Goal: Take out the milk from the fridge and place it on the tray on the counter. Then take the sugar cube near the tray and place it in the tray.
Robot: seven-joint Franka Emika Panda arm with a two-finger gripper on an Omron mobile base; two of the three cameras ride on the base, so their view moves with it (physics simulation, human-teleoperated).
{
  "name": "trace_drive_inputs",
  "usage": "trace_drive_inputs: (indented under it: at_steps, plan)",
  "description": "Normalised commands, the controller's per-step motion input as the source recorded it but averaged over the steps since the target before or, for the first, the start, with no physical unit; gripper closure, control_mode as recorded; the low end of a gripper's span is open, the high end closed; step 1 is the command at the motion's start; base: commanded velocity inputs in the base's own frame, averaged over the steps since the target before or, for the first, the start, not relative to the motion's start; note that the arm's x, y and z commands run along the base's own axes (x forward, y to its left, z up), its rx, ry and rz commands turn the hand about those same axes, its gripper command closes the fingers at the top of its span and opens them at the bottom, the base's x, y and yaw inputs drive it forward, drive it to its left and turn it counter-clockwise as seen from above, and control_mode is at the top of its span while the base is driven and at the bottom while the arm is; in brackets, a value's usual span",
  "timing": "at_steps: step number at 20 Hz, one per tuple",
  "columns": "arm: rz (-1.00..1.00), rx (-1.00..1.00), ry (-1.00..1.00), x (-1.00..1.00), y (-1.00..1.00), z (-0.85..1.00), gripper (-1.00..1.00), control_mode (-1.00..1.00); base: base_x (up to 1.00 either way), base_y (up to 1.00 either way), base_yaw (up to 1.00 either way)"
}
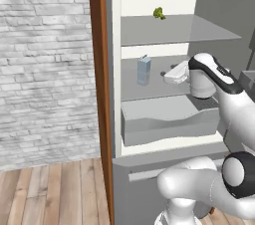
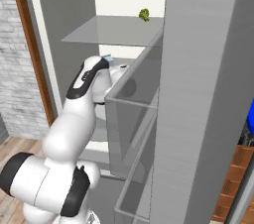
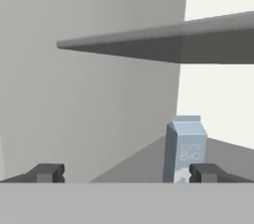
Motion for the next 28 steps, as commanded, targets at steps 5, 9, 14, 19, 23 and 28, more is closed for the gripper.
trace_drive_inputs:
  at_steps: [5, 9, 14, 19, 23, 28]
  plan:
    - [0.0, 0.04, 0.0, 0.12, 0.26, -0.19, -1.0, -1.0, 0.0, 0.0, 0.0]
    - [0.01, 0.06, 0.03, 0.41, 0.12, -0.06, -1.0, -1.0, 0.0, 0.0, 0.0]
    - [0.06, 0.11, 0.0, 0.24, -0.12, 0.0, -1.0, -1.0, 0.0, 0.0, 0.0]
    - [0.08, 0.04, 0.0, 0.19, 0.0, 0.0, -1.0, -1.0, 0.0, 0.0, 0.0]
    - [0.04, 0.0, 0.0, 0.18, 0.0, 0.0, -1.0, -1.0, 0.0, 0.0, 0.0]
    - [0.0, 0.0, 0.0, 0.25, 0.0, 0.0, -1.0, -1.0, 0.0, 0.0, 0.0]
